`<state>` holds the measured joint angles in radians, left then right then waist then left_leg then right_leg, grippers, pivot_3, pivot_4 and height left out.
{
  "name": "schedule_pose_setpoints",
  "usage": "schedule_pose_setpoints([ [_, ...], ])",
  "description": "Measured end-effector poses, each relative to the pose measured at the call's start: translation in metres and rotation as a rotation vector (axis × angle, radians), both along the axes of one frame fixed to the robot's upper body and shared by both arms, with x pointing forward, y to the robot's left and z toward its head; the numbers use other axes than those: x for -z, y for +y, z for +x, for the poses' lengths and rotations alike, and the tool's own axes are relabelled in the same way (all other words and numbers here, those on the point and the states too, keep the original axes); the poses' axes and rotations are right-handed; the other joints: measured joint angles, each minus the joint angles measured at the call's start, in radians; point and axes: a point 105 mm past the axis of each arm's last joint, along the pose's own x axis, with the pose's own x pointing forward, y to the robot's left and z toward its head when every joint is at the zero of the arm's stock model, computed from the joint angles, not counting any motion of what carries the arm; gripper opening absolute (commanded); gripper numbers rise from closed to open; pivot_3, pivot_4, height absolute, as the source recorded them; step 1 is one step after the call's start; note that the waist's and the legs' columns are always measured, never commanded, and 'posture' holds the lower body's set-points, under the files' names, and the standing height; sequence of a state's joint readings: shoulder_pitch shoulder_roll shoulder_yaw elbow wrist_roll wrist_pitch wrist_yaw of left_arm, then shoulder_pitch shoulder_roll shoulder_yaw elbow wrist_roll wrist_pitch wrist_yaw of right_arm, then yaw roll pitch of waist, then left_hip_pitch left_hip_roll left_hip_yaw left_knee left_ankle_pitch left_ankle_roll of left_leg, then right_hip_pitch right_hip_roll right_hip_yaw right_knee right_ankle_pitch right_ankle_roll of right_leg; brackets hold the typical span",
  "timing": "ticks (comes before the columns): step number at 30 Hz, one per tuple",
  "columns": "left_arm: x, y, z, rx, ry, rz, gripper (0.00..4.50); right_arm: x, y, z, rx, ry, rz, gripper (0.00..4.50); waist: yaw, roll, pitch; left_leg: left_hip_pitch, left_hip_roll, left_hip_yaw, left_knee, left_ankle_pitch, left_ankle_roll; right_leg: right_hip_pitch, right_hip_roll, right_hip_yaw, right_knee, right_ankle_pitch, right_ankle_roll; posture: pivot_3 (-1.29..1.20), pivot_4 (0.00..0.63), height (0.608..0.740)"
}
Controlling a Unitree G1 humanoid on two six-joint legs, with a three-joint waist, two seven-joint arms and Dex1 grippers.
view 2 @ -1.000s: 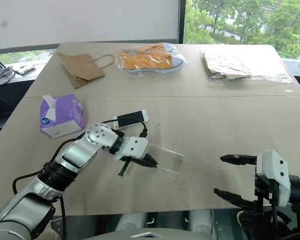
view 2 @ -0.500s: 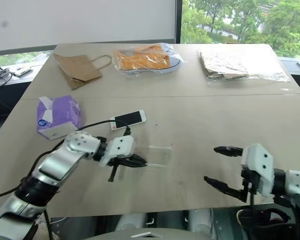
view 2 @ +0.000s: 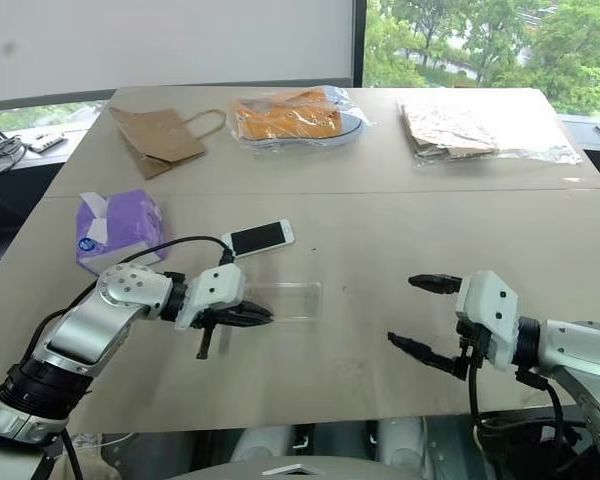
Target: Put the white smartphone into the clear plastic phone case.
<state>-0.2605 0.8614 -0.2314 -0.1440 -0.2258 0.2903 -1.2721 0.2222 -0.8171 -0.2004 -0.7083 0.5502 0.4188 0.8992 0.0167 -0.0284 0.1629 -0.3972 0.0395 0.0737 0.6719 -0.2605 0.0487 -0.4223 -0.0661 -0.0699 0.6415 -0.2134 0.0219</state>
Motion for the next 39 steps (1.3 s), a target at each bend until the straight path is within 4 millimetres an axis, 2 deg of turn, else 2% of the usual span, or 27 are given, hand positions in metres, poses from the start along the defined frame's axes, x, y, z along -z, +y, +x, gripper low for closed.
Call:
schedule_pose_setpoints([
  [1,-0.001,0.000,0.001,0.003,0.002,-0.004,1.13,0.001,0.001,0.001,0.002,0.004,-0.008,4.50,0.000,0.000,0.000,0.000,0.000,0.000,0.000,0.000,0.000,0.000,0.000,0.000,0.000,0.000,0.000,0.00,0.150,0.740],
  [2,-0.001,0.001,0.001,0.007,0.002,-0.007,1.74,0.003,0.002,0.003,0.008,0.009,-0.027,4.50,0.000,0.000,0.000,0.000,0.000,0.000,0.000,0.000,0.000,0.000,0.000,0.000,0.000,0.000,0.000,0.00,0.150,0.740],
  [3,-0.002,0.002,0.002,0.005,0.000,-0.011,1.97,0.004,0.003,0.004,0.011,0.014,-0.040,4.50,-0.001,0.000,0.000,0.000,0.000,0.000,0.000,0.000,0.000,0.000,0.000,0.000,0.000,0.000,0.000,0.00,0.150,0.740],
  [4,-0.003,0.003,0.003,0.002,0.002,-0.015,2.66,0.005,0.003,0.006,0.018,0.025,-0.045,4.50,-0.001,0.000,0.000,-0.001,0.000,0.000,0.000,0.000,0.000,0.000,0.000,0.000,0.000,0.000,0.000,0.00,0.150,0.740],
  [7,-0.005,0.007,0.006,-0.013,-0.008,-0.020,4.13,0.002,0.006,0.013,0.023,0.044,-0.047,4.50,-0.001,0.000,0.000,-0.001,0.000,0.000,0.000,0.000,0.000,-0.001,0.000,0.000,0.000,0.000,0.000,0.00,0.150,0.740],
  [8,-0.006,0.007,0.005,-0.019,-0.006,-0.030,4.44,-0.001,0.009,0.015,0.017,0.055,-0.037,4.50,-0.001,0.000,0.000,-0.001,0.000,0.000,0.000,0.000,0.000,-0.001,0.000,0.000,0.000,0.000,0.000,0.00,0.150,0.740],
  [14,-0.017,0.009,0.003,-0.080,-0.020,-0.096,4.44,-0.004,0.015,0.024,-0.006,0.077,-0.011,4.50,-0.002,0.000,0.001,-0.002,0.000,0.000,0.000,0.000,0.000,-0.001,-0.001,0.000,-0.001,0.000,0.000,0.00,0.150,0.740],
  [17,-0.026,0.008,-0.004,-0.132,-0.028,-0.149,4.44,-0.006,0.025,0.042,-0.027,0.071,0.007,4.50,-0.008,0.000,0.001,-0.001,0.000,0.001,0.000,0.000,0.000,-0.001,-0.001,0.001,0.000,0.000,0.000,0.00,0.150,0.740],
  [20,-0.032,0.011,-0.007,-0.181,-0.033,-0.179,4.44,-0.005,0.033,0.052,-0.045,0.063,-0.008,4.50,-0.002,0.001,0.002,-0.001,0.000,0.000,0.000,0.000,0.000,-0.001,0.000,-0.001,0.000,0.000,0.000,0.00,0.150,0.740],
  [22,-0.039,0.020,0.003,-0.353,-0.053,-0.243,4.44,-0.011,0.057,0.074,-0.081,0.006,-0.007,4.50,-0.006,0.002,0.002,-0.001,0.000,0.000,0.000,0.000,0.000,-0.002,0.001,0.000,0.001,0.000,0.000,0.00,0.150,0.740],
  [24,-0.045,0.029,0.011,-0.436,-0.092,-0.243,4.44,-0.011,0.064,0.080,-0.092,-0.004,-0.011,4.50,-0.001,0.002,0.002,-0.002,0.000,0.000,0.000,0.000,0.000,-0.001,0.001,-0.001,0.001,0.002,0.000,0.00,0.150,0.740],
  [30,-0.053,0.067,0.050,-0.661,-0.193,-0.136,4.44,-0.006,0.069,0.081,-0.137,0.023,-0.017,4.50,0.005,0.002,0.003,-0.003,-0.002,0.001,0.000,0.000,0.000,-0.001,0.000,-0.005,0.000,0.005,0.001,0.00,0.150,0.740],
  [33,-0.058,0.074,0.068,-0.668,-0.186,-0.090,4.44,-0.005,0.069,0.078,-0.159,0.034,-0.015,4.50,0.001,0.002,0.003,-0.003,-0.002,0.001,0.000,0.000,0.000,-0.001,0.000,-0.006,0.000,0.004,0.001,0.00,0.150,0.740],
  [39,-0.049,0.065,0.087,-0.543,-0.076,-0.021,4.44,-0.014,0.067,0.063,-0.220,0.040,0.013,4.50,-0.004,0.002,0.003,-0.003,-0.001,0.001,0.000,0.000,0.000,-0.002,0.002,-0.006,0.000,0.005,0.000,0.00,0.150,0.740],
])
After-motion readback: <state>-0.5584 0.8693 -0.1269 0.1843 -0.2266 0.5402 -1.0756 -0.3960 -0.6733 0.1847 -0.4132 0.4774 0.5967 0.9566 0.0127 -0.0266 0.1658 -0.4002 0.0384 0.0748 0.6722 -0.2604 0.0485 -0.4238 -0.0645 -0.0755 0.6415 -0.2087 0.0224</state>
